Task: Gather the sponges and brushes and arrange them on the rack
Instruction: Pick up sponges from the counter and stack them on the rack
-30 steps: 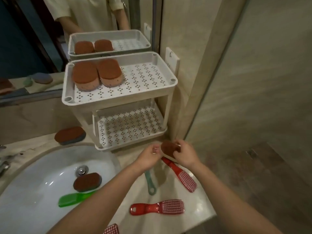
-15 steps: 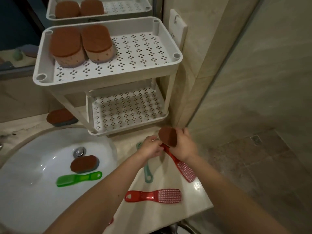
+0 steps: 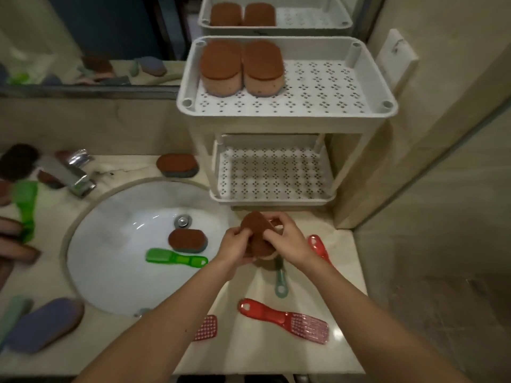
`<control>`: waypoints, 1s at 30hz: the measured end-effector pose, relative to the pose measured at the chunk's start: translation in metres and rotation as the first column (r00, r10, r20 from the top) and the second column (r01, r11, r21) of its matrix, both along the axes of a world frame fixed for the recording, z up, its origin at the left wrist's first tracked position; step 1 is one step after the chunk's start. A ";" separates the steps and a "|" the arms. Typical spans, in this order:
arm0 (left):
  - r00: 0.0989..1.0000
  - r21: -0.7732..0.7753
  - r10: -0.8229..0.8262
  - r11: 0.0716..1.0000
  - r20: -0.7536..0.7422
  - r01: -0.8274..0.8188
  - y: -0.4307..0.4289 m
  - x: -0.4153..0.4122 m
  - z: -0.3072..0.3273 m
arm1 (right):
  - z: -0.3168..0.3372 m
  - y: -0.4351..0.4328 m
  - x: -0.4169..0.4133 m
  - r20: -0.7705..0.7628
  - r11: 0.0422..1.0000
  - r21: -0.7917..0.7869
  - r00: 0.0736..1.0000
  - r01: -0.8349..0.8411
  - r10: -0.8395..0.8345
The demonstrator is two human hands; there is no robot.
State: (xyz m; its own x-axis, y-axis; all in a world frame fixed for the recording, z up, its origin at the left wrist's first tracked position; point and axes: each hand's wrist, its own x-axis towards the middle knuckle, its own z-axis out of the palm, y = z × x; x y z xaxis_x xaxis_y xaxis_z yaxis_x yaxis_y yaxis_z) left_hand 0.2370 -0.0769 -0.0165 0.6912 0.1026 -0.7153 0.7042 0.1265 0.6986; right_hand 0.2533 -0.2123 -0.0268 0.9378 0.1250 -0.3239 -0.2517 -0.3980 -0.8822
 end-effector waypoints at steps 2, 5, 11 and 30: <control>0.997 0.004 0.077 0.997 0.002 -0.077 0.026 -0.005 -0.002 | -0.001 0.027 0.003 -0.026 0.998 0.028 0.998 -0.054 0.055; 0.985 0.002 0.175 0.985 0.011 -0.175 0.064 -0.010 -0.004 | -0.006 0.068 0.010 -0.053 0.993 0.013 0.992 -0.117 0.118; 0.988 0.066 0.157 0.985 0.000 -0.157 0.144 -0.004 -0.013 | -0.015 0.152 0.020 -0.167 0.975 0.170 0.971 -0.142 0.171; 0.994 0.328 -0.062 0.940 -0.096 0.090 0.273 0.029 -0.092 | -0.127 0.249 0.050 -0.217 0.705 -0.537 0.884 -0.463 0.415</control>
State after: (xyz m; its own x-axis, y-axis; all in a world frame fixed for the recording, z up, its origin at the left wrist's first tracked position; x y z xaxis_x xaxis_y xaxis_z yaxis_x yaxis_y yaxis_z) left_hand 0.2665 0.1961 -0.1088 0.6461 0.2930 -0.7048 0.7597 -0.1580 0.6308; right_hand 0.3036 0.0364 -0.1536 0.7933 0.2908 -0.5348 0.0230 -0.8922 -0.4510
